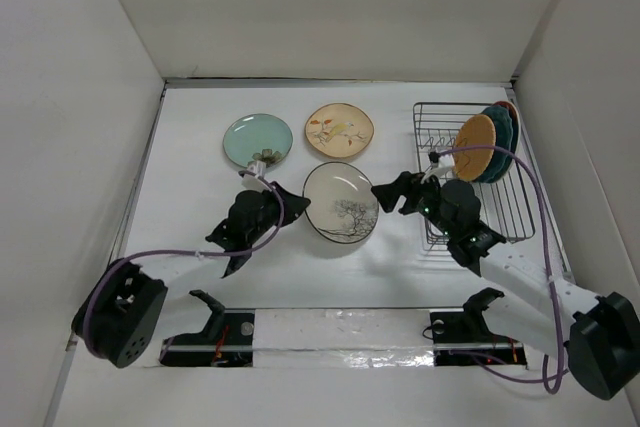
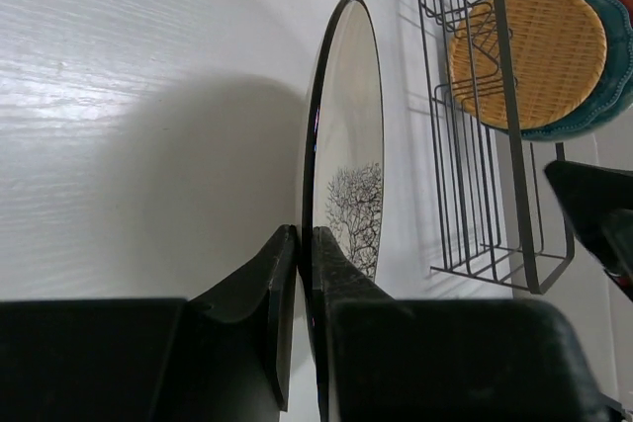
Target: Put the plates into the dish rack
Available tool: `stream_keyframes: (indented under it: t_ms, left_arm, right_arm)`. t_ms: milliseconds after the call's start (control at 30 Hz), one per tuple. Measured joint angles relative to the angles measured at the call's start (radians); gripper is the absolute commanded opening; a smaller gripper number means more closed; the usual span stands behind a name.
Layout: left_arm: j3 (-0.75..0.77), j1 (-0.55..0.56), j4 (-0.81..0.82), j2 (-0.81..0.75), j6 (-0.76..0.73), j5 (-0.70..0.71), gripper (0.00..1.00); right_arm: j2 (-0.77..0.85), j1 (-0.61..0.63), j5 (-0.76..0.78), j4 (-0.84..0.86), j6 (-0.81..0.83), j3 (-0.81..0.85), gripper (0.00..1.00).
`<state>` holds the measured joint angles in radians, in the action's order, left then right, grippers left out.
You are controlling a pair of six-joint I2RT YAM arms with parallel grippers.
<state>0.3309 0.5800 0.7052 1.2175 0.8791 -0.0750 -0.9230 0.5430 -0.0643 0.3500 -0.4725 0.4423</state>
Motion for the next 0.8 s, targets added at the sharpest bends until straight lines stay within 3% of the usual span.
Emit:
stream_keyframes:
  t_ms: [433, 800]
  left_arm:
    - [-0.067, -0.101, -0.217, -0.357, -0.039, 0.002, 0.00]
    - [-0.067, -0.137, -0.321, -0.506, -0.062, -0.069, 0.00]
  right_arm:
    - [-0.332, -0.024, -0.098, 0.038, -0.026, 0.078, 0.83]
    - [-0.542, -0.060, -0.356, 0.238, -0.090, 0.099, 0.84]
